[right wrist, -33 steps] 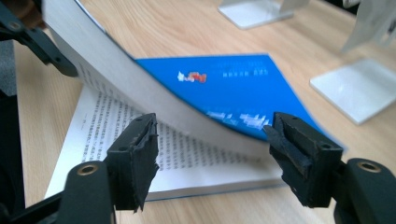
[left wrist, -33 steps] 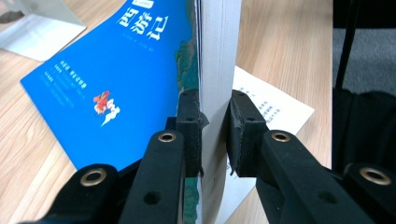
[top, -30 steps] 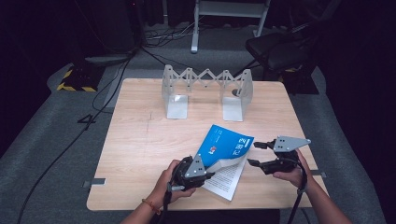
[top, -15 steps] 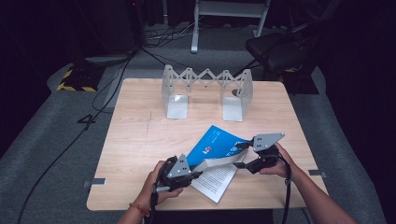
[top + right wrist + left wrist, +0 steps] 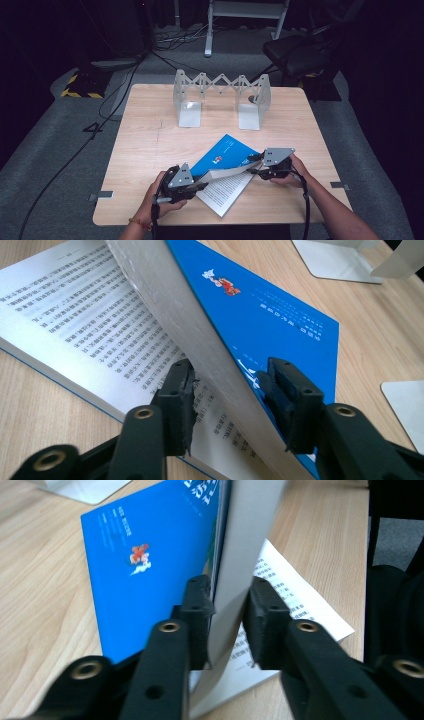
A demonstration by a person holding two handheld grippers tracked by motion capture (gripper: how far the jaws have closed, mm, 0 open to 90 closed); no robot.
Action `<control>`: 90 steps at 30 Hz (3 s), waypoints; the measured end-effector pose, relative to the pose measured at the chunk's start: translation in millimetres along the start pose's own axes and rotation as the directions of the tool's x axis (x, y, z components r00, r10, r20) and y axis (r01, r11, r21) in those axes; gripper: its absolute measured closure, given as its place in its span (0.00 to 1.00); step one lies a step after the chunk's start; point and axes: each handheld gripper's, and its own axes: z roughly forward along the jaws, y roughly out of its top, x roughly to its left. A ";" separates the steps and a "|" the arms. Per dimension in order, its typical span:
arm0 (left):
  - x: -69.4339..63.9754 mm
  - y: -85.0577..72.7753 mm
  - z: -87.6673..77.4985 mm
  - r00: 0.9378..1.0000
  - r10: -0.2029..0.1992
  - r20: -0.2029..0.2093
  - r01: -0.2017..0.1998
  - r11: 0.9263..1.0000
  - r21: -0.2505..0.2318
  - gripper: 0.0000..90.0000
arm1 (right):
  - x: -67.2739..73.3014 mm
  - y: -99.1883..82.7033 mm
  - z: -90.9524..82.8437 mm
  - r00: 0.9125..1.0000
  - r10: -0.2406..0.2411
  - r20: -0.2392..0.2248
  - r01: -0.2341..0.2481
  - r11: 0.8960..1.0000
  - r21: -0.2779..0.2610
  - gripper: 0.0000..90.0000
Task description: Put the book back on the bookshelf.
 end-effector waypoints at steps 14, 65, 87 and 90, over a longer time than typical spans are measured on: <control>-4.5 -19.7 13.9 0.970 -0.021 -0.241 0.024 1.000 0.011 0.65 | 15.3 9.0 -10.2 0.999 -0.017 0.050 0.016 1.000 0.017 0.72; 5.8 38.2 30.3 0.995 0.099 -0.029 -0.100 0.993 -0.062 0.82 | -8.8 -38.4 -47.5 0.973 0.187 0.137 -0.184 0.982 -0.037 0.44; -3.7 34.3 2.5 0.997 -0.001 -0.078 0.005 0.999 0.052 0.43 | 6.3 -6.5 -37.6 0.998 -0.005 0.062 0.009 0.998 -0.059 0.72; -18.6 41.9 11.9 0.988 -0.004 -0.153 0.013 0.998 0.059 0.36 | 7.2 -0.2 -38.7 0.998 -0.011 0.068 0.014 0.999 -0.053 0.73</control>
